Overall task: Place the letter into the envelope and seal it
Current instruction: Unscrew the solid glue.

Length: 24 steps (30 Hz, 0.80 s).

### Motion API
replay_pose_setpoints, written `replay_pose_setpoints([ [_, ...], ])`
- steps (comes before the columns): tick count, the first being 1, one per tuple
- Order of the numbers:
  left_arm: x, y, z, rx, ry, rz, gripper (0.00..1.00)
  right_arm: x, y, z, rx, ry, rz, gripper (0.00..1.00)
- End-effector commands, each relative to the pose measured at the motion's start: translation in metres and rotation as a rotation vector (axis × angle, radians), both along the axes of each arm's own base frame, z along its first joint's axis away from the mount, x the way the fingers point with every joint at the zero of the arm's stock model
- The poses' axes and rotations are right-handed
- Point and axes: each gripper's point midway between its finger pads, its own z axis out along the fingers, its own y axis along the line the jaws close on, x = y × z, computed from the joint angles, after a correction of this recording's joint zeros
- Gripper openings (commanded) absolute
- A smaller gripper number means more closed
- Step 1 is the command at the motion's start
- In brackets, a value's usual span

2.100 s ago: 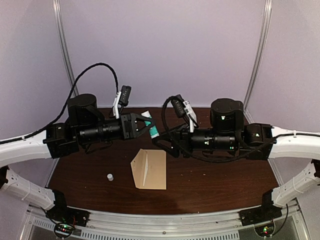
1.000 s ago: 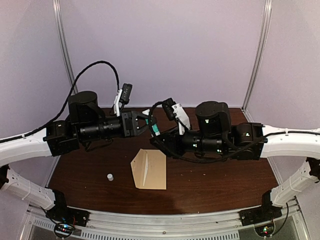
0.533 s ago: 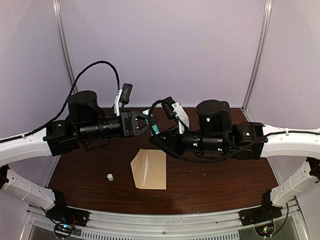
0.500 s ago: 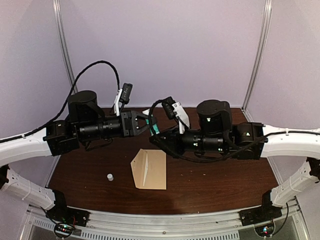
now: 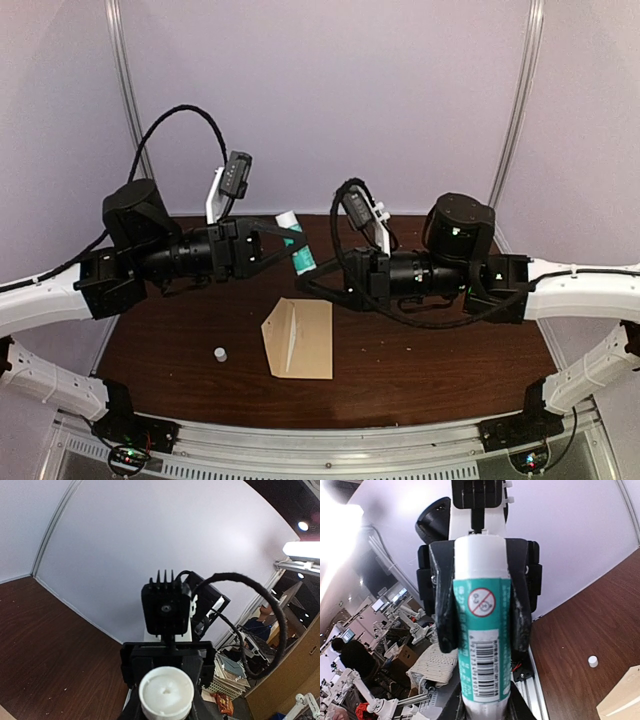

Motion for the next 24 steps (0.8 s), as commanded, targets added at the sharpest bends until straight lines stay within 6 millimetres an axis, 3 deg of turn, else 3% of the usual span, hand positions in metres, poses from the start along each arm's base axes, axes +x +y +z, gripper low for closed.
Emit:
replay_pose_setpoints([
  [1, -0.016, -0.001, 0.005, -0.035, -0.084, -0.088, 0.00, -0.036, -0.010, 0.046, 0.174, -0.006, 0.199, 0.00],
  [3, -0.018, 0.000, 0.008, -0.046, -0.091, -0.095, 0.00, -0.026, -0.008, 0.038, 0.138, 0.002, 0.144, 0.02],
  [6, -0.015, 0.001, 0.011, -0.056, -0.089, -0.074, 0.00, -0.009, -0.005, 0.016, 0.043, 0.003, 0.038, 0.17],
  [9, -0.005, 0.005, 0.012, -0.059, -0.073, -0.007, 0.00, 0.003, -0.009, 0.005, -0.017, -0.005, -0.044, 0.42],
  [13, 0.011, 0.011, 0.012, -0.047, -0.030, 0.097, 0.00, 0.016, -0.020, -0.007, -0.103, -0.030, -0.143, 0.63],
  [18, 0.032, 0.020, 0.002, 0.001, 0.066, 0.221, 0.00, 0.028, -0.032, -0.013, -0.232, -0.096, -0.286, 0.70],
  [21, 0.035, 0.023, -0.005, 0.012, 0.105, 0.242, 0.00, 0.039, -0.038, -0.015, -0.287, -0.125, -0.382, 0.73],
  [22, 0.035, 0.023, -0.005, 0.011, 0.109, 0.240, 0.00, 0.042, -0.040, -0.016, -0.298, -0.130, -0.412, 0.73],
  [24, 0.034, 0.022, -0.010, 0.016, 0.122, 0.234, 0.00, 0.047, -0.041, -0.018, -0.315, -0.136, -0.453, 0.63],
])
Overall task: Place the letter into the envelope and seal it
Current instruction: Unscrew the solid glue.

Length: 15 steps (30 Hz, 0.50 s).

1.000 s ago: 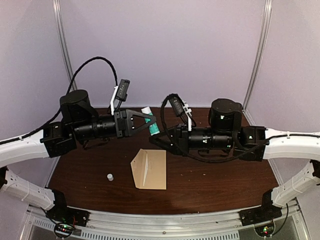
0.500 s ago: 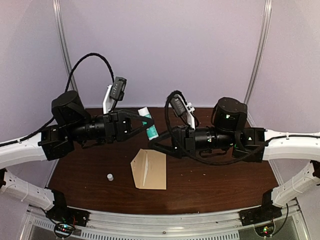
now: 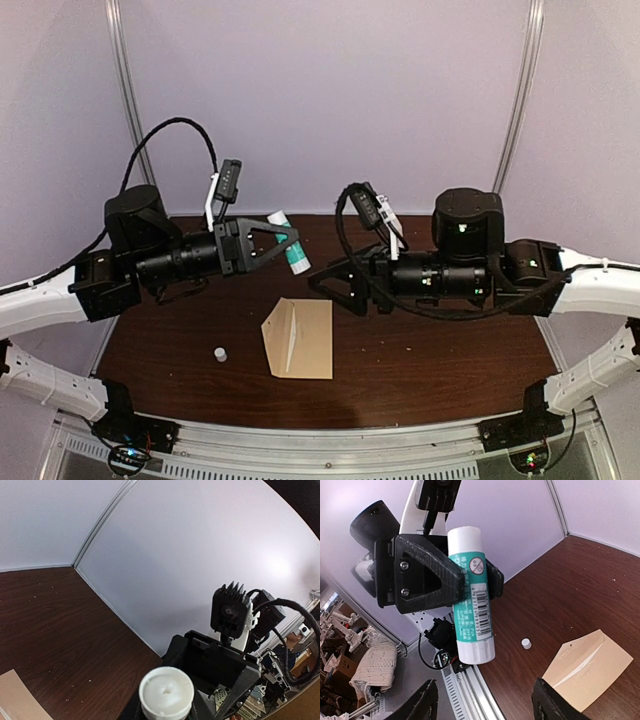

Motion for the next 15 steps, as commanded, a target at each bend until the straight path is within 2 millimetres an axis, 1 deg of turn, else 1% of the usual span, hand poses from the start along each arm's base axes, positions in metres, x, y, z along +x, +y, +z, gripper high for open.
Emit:
replay_pose_setpoints([
  [1, 0.006, 0.006, 0.004, -0.022, 0.033, 0.042, 0.00, 0.020, -0.015, -0.001, -0.087, -0.062, -0.159, 0.59],
  [3, 0.006, 0.002, 0.002, -0.013, 0.039, 0.028, 0.00, 0.023, -0.012, -0.002, -0.111, -0.077, -0.185, 0.55],
  [5, 0.006, -0.002, 0.001, -0.003, 0.042, 0.018, 0.00, 0.021, -0.005, -0.002, -0.130, -0.092, -0.183, 0.54],
  [8, 0.008, -0.006, 0.001, 0.011, 0.039, 0.015, 0.00, 0.013, 0.005, -0.003, -0.143, -0.107, -0.158, 0.55],
  [11, 0.010, -0.010, -0.002, 0.020, 0.043, 0.011, 0.00, 0.007, 0.012, -0.006, -0.154, -0.113, -0.144, 0.59],
  [13, 0.009, -0.013, -0.004, 0.022, 0.045, 0.000, 0.00, 0.007, 0.016, -0.011, -0.175, -0.116, -0.151, 0.59],
  [15, 0.009, -0.014, -0.004, 0.020, 0.047, -0.006, 0.00, 0.009, 0.018, -0.015, -0.201, -0.123, -0.171, 0.57],
])
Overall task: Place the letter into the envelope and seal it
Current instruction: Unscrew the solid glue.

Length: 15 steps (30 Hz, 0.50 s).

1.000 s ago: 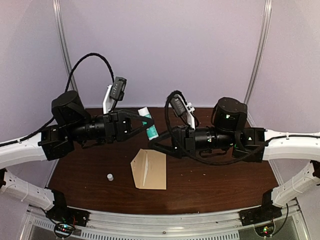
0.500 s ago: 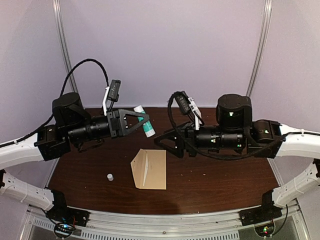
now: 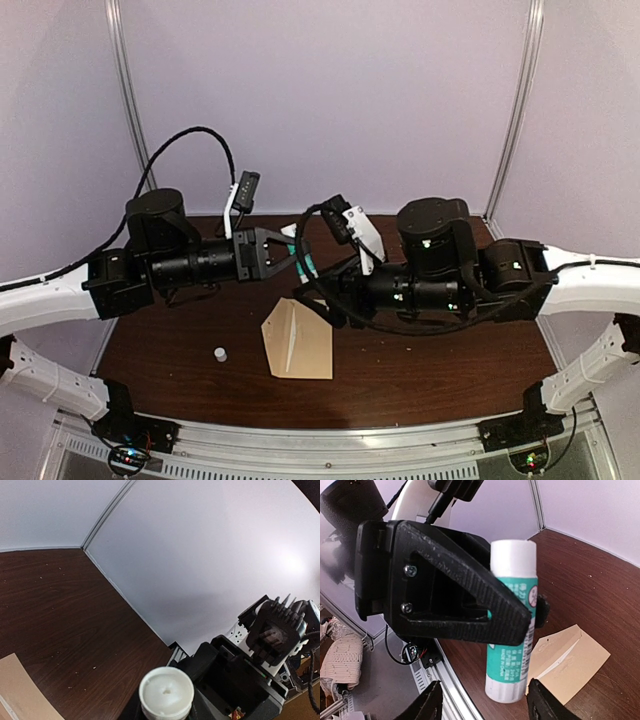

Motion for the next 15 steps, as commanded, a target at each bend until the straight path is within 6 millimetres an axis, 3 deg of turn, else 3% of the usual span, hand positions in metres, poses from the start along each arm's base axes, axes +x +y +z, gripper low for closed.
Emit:
replay_pose_setpoints([
  [1, 0.0008, -0.0026, 0.0236, -0.055, -0.027, -0.015, 0.00, 0.0074, 0.0031, 0.0002, -0.051, -0.037, -0.060, 0.55],
  [9, -0.0008, -0.0043, 0.0195, -0.053, -0.018, -0.028, 0.00, 0.0120, 0.0064, -0.0089, -0.100, -0.050, -0.099, 0.39],
  [15, -0.0015, -0.0049, 0.0188, -0.051, -0.018, -0.037, 0.00, 0.0125, 0.0045, -0.0070, -0.094, -0.056, -0.110, 0.21],
])
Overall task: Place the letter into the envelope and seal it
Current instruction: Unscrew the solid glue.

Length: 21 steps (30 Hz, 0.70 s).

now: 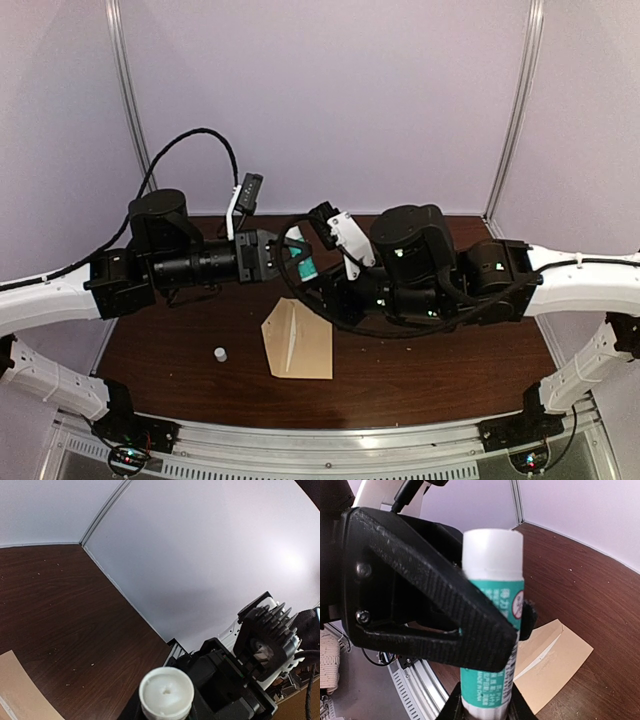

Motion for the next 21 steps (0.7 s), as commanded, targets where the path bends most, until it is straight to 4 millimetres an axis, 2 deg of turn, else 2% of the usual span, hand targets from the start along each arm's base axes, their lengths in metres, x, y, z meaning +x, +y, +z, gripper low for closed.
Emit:
replay_pose_setpoints([
  [1, 0.000, -0.002, 0.023, -0.060, -0.031, -0.019, 0.00, 0.001, -0.003, 0.014, 0.021, -0.027, -0.021, 0.19],
  [6, -0.005, -0.005, 0.016, -0.034, -0.024, -0.054, 0.00, -0.003, -0.003, 0.020, 0.057, -0.025, 0.009, 0.08],
  [11, -0.017, -0.008, 0.015, -0.022, -0.067, -0.131, 0.00, -0.017, -0.002, 0.043, 0.209, 0.013, 0.124, 0.05],
  [17, -0.039, -0.011, 0.023, -0.046, -0.149, -0.261, 0.00, -0.040, -0.007, 0.070, 0.478, 0.141, 0.389, 0.00],
  [21, -0.047, -0.010, 0.027, -0.063, -0.180, -0.309, 0.00, -0.060, -0.012, 0.077, 0.549, 0.202, 0.548, 0.00],
])
